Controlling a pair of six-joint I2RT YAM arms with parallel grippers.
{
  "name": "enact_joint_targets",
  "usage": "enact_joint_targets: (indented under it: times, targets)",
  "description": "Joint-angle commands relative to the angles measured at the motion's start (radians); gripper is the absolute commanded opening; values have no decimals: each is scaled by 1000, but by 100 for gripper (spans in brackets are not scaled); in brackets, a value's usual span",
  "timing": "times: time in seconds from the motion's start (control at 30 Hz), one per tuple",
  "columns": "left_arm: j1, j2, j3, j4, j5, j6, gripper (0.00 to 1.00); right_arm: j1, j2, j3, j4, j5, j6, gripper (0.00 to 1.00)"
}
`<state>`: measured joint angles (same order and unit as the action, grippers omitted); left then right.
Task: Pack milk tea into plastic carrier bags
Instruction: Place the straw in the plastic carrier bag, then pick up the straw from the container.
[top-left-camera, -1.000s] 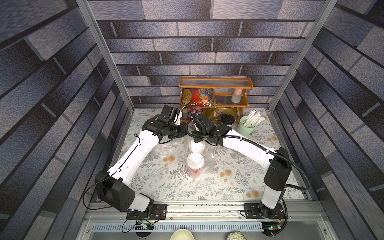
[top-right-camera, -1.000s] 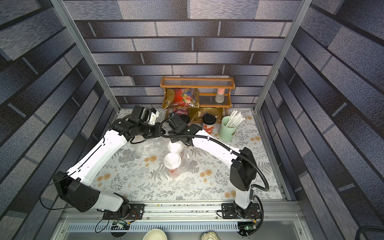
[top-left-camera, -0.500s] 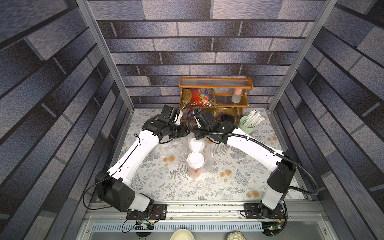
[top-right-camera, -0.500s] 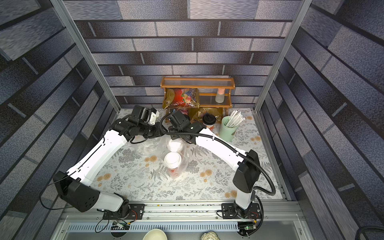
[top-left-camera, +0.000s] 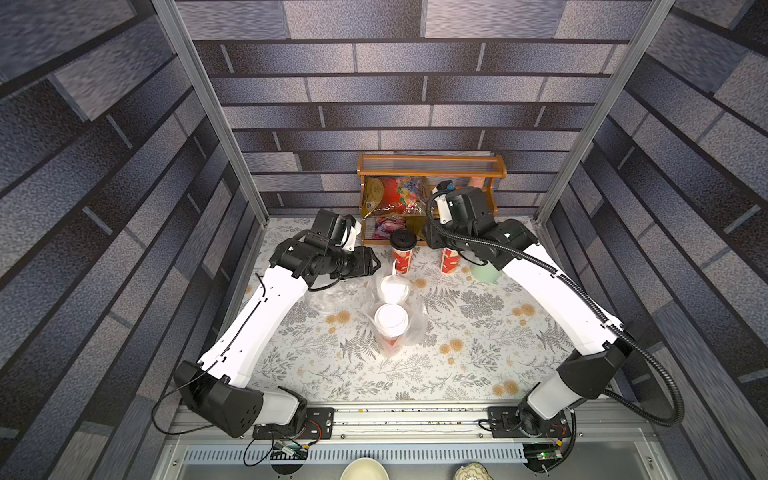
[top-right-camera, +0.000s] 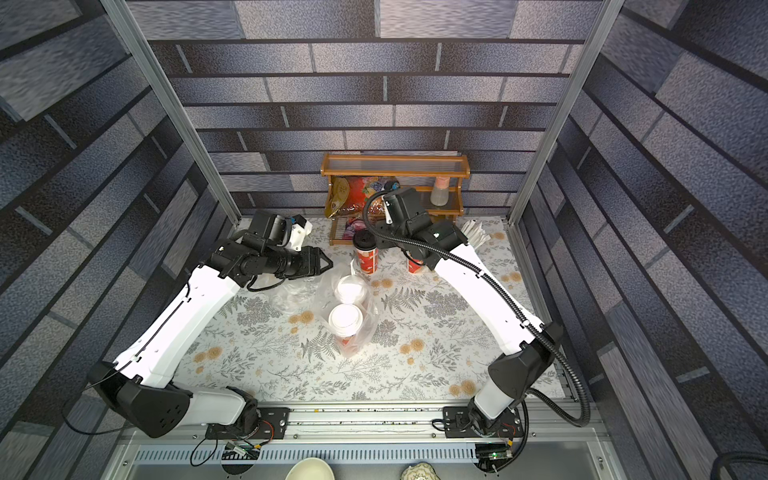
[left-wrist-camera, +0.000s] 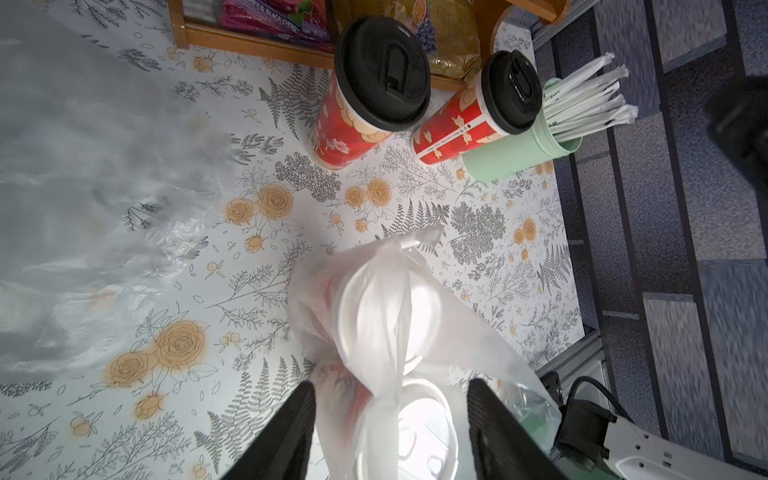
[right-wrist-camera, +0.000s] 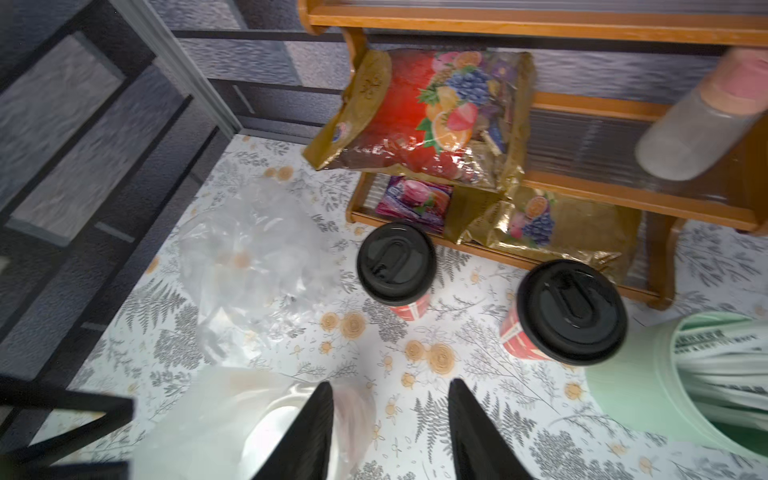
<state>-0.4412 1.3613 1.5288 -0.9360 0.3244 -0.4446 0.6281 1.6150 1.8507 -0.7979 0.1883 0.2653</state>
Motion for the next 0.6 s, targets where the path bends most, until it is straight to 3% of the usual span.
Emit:
enact_joint_targets:
  times: [0.0, 0.27, 0.57]
  targets:
    - [-30, -52, 17, -112, -19, 47, 63, -108, -31, -29, -78, -63, -12, 46]
    - [-45, -147, -107, -119, -19, 13, 64, -430, -10, -122, -38, -188, 26, 44]
    - [-37, -166, -157, -88, -22, -12, 64, -606, 173, -43, 30, -237, 94, 40]
